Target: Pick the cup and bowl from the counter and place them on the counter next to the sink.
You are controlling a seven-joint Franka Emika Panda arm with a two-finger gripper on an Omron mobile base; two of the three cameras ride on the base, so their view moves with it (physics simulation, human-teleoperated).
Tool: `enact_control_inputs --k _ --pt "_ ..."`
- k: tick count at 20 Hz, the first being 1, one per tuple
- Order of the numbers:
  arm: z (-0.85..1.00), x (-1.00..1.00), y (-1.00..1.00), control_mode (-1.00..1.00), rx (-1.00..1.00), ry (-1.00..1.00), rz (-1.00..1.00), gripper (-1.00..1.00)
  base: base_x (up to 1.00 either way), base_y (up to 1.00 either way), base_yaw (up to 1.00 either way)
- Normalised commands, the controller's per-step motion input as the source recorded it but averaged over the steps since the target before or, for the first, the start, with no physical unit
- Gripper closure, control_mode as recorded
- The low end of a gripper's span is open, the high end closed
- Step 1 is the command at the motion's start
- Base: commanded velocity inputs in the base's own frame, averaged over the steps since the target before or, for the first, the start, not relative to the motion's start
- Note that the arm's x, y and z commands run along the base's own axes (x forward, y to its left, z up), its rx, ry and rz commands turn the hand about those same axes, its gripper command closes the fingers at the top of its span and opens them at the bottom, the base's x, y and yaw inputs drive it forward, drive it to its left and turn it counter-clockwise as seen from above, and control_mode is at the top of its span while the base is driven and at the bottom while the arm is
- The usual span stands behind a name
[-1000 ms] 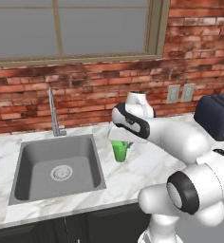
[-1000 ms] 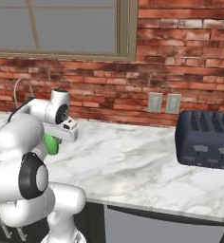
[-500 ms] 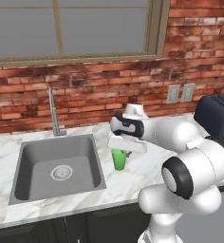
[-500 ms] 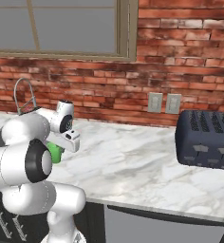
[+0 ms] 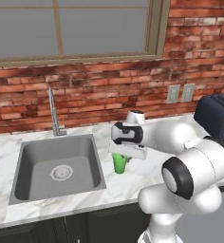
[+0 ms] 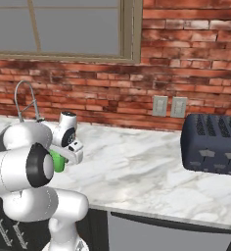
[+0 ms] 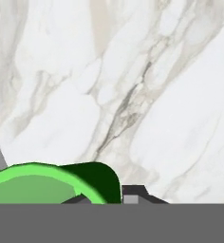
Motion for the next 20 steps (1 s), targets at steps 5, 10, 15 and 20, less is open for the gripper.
enact_control_inputs --k 5,10,15,20 --pt "0.0 -0.14 0.0 -1.0 0.0 -0.01 -0.02 1.0 0.0 0.0 0.0" --pt "0.0 0.0 0.0 -1.0 0.0 0.0 0.0 -1.0 0.0 0.0 0.0" --pt "0.0 0.0 0.0 -1.0 0.0 0.0 0.0 -1.0 0.0 0.0 0.0" --pt "0.08 -0.14 0.0 -1.0 0.0 -0.05 0.0 -1.0 0.0 0.0 0.0"
